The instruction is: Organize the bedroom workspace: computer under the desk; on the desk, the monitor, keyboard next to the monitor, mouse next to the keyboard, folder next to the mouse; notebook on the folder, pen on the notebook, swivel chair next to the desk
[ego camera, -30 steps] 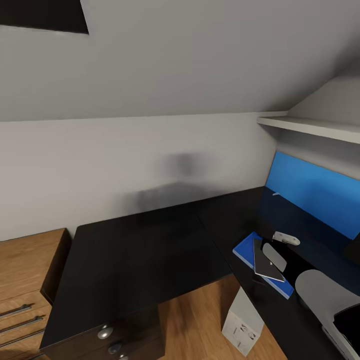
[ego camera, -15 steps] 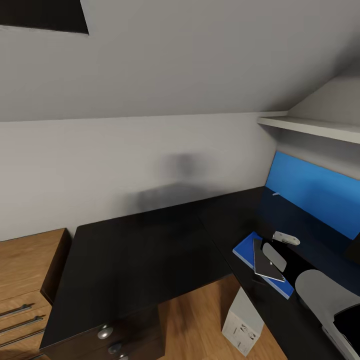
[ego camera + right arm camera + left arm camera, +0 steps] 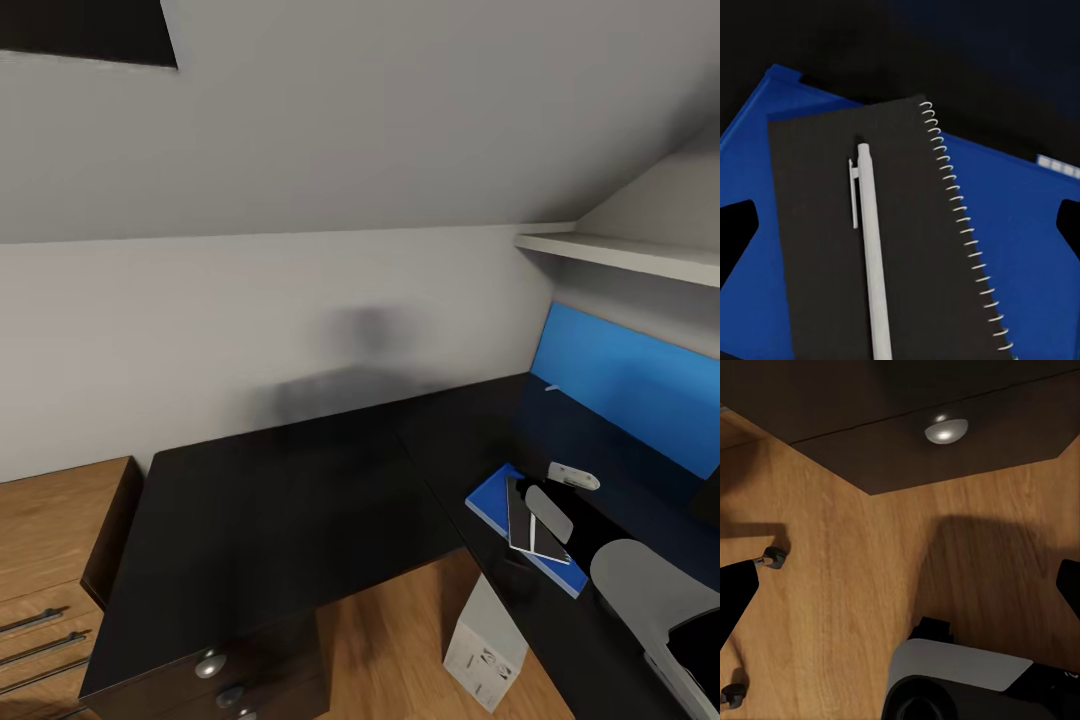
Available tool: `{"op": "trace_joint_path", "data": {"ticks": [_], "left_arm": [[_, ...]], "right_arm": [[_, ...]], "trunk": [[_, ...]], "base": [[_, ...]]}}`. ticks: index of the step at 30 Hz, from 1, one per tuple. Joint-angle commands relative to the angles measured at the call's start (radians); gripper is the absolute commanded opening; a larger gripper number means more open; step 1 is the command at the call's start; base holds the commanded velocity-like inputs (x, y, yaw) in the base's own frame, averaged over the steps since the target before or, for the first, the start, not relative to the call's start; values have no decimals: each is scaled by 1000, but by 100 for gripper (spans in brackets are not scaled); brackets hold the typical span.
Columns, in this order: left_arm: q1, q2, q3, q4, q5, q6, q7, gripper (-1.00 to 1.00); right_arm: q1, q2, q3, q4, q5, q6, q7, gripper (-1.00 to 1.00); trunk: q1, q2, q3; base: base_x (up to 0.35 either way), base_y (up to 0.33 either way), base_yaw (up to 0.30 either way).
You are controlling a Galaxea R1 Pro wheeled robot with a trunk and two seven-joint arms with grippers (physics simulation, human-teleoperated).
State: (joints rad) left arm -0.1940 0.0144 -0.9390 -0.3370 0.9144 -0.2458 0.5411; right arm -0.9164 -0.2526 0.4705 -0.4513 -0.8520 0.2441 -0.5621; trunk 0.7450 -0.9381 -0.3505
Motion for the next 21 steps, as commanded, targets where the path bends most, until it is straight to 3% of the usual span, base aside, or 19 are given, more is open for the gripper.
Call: {"op": "trace_joint_path", "data": {"ticks": [1, 15, 21], "left_arm": [[-1, 1, -9, -2, 11, -5, 5, 100], [-1, 1, -9, -2, 11, -6, 5, 100], [-1, 1, -9, -2, 11, -5, 5, 100]], "right_arm": [[-1, -2, 8, -2, -4, 7, -7, 100], [-1, -2, 8, -17, -4, 6, -7, 100], [17, -5, 5, -173, -6, 12, -23, 100]], "trunk": [[0, -1, -1], [0, -1, -1], [0, -1, -1]], "base": [[0, 0, 0], [0, 0, 0], [0, 0, 0]]}}
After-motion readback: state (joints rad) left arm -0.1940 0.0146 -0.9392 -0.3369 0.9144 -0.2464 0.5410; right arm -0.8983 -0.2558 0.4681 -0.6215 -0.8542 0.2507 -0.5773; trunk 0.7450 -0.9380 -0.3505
